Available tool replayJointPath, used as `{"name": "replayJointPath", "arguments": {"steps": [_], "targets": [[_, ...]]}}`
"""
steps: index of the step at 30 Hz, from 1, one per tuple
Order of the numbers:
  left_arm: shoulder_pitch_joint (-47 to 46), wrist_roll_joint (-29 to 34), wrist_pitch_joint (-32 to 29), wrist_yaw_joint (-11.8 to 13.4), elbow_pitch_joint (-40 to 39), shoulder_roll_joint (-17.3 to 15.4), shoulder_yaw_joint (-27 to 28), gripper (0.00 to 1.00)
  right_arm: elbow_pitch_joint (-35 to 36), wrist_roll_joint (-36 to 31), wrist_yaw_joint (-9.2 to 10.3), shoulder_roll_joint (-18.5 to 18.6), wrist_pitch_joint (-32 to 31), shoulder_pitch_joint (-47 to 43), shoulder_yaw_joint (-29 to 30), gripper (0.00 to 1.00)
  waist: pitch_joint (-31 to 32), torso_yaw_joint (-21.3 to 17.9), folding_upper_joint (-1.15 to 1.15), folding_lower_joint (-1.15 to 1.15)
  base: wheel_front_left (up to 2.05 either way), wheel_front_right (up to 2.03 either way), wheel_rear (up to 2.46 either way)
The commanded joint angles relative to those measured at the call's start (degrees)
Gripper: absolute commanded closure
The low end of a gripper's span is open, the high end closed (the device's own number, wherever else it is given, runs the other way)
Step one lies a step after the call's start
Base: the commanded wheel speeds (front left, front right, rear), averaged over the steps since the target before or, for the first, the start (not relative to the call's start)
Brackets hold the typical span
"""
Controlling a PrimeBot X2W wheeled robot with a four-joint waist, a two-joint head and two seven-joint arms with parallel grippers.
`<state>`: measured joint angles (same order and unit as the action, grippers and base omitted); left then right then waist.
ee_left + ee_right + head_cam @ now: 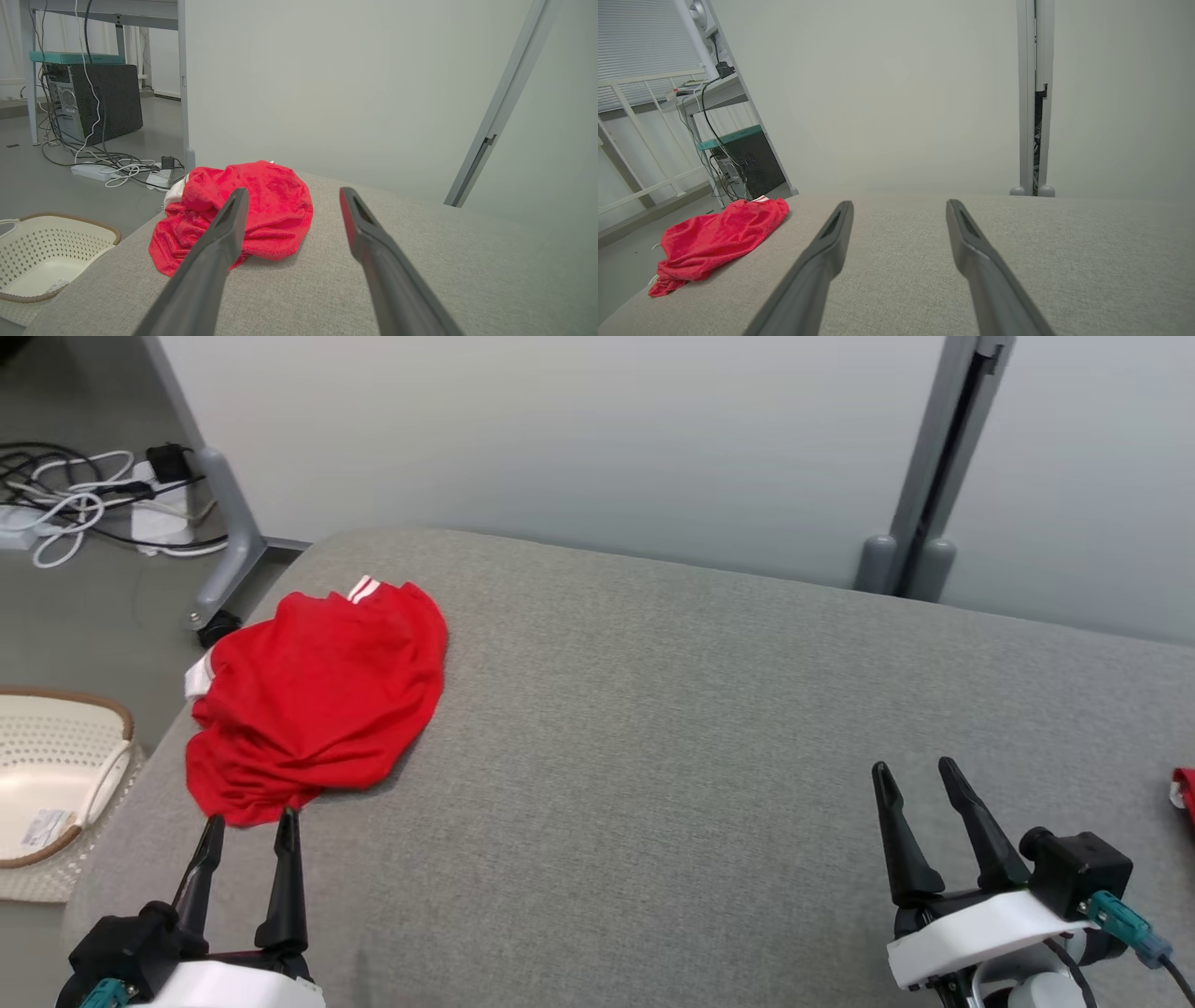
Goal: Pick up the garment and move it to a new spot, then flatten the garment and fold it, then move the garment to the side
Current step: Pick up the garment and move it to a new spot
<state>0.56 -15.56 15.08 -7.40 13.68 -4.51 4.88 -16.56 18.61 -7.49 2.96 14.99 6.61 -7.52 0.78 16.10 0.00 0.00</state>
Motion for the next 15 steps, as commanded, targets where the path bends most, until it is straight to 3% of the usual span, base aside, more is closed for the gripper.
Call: {"name": "replayJointPath", "arguments": {"steps": [1, 7, 15], "targets": [[-0.87, 0.42, 0.10, 0.13, 0.17, -0.10, 0.39, 0.00, -0.27, -0.39, -0.01, 0.25, 0.29, 0.48, 0.01, 0.00, 0.12, 3.01, 0.00, 0.00, 0.00, 0.00, 0.00], [-0.57, 0.10, 0.10, 0.07, 0.92, 0.04, 0.64, 0.00, -0.85, -0.72, -0.01, 0.28, 0.28, 0.59, -0.68, 0.00, 0.39, 5.40, 0.00, 0.00, 0.00, 0.00, 0.00], [-1.47, -1.09, 0.10, 0.02, 1.53, -0.06, 1.01, 0.00, -1.12, -0.36, -0.01, 0.24, 0.28, 0.94, -1.54, 0.00, 0.48, 5.33, 0.00, 0.00, 0.00, 0.00, 0.00]]}}
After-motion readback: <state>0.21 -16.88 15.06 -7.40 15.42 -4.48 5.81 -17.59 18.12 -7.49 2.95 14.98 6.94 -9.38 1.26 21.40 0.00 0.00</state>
